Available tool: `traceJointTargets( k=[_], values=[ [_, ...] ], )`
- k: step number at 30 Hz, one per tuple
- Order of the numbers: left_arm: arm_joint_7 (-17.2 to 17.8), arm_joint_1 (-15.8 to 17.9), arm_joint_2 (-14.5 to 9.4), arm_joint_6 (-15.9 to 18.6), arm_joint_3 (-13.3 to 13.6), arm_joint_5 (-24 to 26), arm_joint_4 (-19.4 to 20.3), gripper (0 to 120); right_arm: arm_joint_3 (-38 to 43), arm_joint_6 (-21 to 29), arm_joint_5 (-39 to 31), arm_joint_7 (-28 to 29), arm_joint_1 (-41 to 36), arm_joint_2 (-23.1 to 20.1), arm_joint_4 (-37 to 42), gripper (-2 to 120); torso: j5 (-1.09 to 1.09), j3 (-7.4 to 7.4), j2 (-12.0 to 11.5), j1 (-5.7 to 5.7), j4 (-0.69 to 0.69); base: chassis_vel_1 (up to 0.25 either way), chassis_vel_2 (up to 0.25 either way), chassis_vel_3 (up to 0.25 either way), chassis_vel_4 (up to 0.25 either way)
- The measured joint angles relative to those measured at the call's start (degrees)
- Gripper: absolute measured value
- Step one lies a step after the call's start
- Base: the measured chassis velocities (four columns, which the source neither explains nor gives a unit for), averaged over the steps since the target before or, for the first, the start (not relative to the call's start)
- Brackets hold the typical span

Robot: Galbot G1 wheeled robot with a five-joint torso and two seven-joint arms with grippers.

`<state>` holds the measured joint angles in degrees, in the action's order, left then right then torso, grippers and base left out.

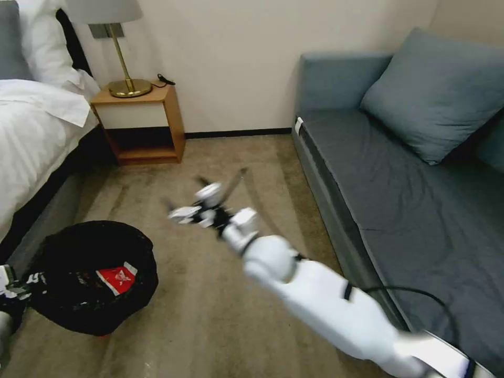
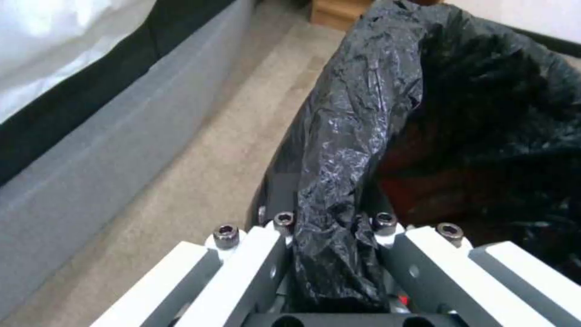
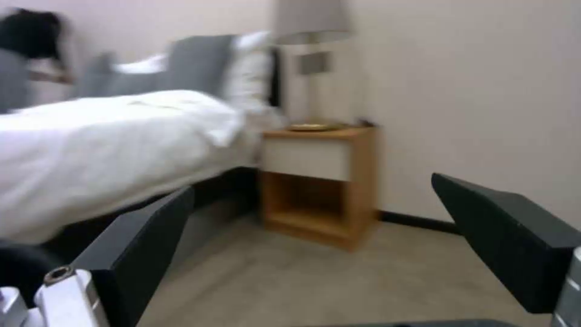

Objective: Pick up the trash bin, then pick up the garbage on the floor and place it into the trash bin.

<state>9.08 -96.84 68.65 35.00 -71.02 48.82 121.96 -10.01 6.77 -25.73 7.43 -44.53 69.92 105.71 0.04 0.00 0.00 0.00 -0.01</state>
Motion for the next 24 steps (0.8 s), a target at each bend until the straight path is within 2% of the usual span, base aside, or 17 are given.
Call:
traceJointTargets(
  k=[4, 5, 7, 9, 11, 14, 15, 17, 19, 24],
  values=[
    [0.3, 0.0, -0.1, -0.3, 0.2, 1.0, -0.1, 7, 13.6, 1.4, 3.7, -1.4, -13.5, -4.1, 8.0, 100, -0.01, 0.00, 0.0, 0.00, 0.00, 0.000, 0.000, 0.000, 0.000],
    [0.3, 0.0, -0.1, -0.3, 0.2, 1.0, -0.1, 7, 13.6, 1.4, 3.7, -1.4, -13.5, -4.1, 8.0, 100, -0.01, 0.00, 0.0, 0.00, 0.00, 0.000, 0.000, 0.000, 0.000],
    [0.5, 0.1, -0.1, -0.4, 0.3, 1.4, -0.2, 7, 19.4, 1.2, 5.2, -1.8, -20.6, -4.9, 11.1, 100, -0.01, 0.00, 0.0, 0.00, -0.02, 0.000, 0.000, 0.000, 0.000],
    [0.5, 0.3, -0.4, -0.4, 0.4, 1.9, -0.6, 7, 23.7, 0.7, 6.9, -1.8, -26.8, -4.0, 13.1, 100, -0.01, 0.00, 0.0, 0.00, -0.02, 0.000, 0.000, 0.000, 0.000],
    [0.6, 0.4, -0.5, -0.4, 0.4, 2.0, -0.7, 7, 25.2, 0.6, 7.3, -1.8, -28.8, -3.5, 14.0, 100, -0.01, 0.00, 0.0, 0.00, 0.00, 0.000, 0.000, 0.000, 0.000],
    [0.9, 0.8, -0.2, -0.4, 0.7, 2.5, -0.6, 7, 31.5, -0.7, 8.2, -1.7, -37.1, -0.8, 17.9, 100, -0.01, 0.00, 0.0, 0.00, 0.02, 0.000, 0.000, 0.000, 0.000],
    [0.9, 0.8, -0.2, -0.4, 0.7, 2.5, -0.6, 7, 31.5, -0.7, 8.2, -1.7, -37.1, -0.8, 17.9, 100, -0.01, 0.00, 0.0, 0.00, 0.02, 0.000, 0.000, 0.000, 0.000],
    [0.9, 0.8, 0.0, -0.4, 1.0, 2.7, -0.3, 7, 34.3, -3.2, 9.2, -2.0, -42.1, 0.5, 19.6, 100, -0.02, 0.00, 0.0, 0.00, 0.00, 0.000, 0.000, 0.000, 0.000],
    [0.9, 0.8, 0.2, -0.6, 1.3, 3.1, -0.2, 7, 35.8, -7.2, 10.2, -3.2, -47.1, 1.5, 19.9, 100, -0.03, 0.00, 0.0, 0.00, -0.02, 0.000, 0.000, 0.000, 0.000],
    [0.5, 1.1, 0.6, -1.2, 1.8, 3.5, -0.6, 7, 36.0, -8.5, 10.4, -3.7, -48.3, 1.7, 19.6, 100, -0.02, 0.00, 0.0, 0.00, 0.02, 0.000, 0.000, 0.000, 0.000]
  ],
)
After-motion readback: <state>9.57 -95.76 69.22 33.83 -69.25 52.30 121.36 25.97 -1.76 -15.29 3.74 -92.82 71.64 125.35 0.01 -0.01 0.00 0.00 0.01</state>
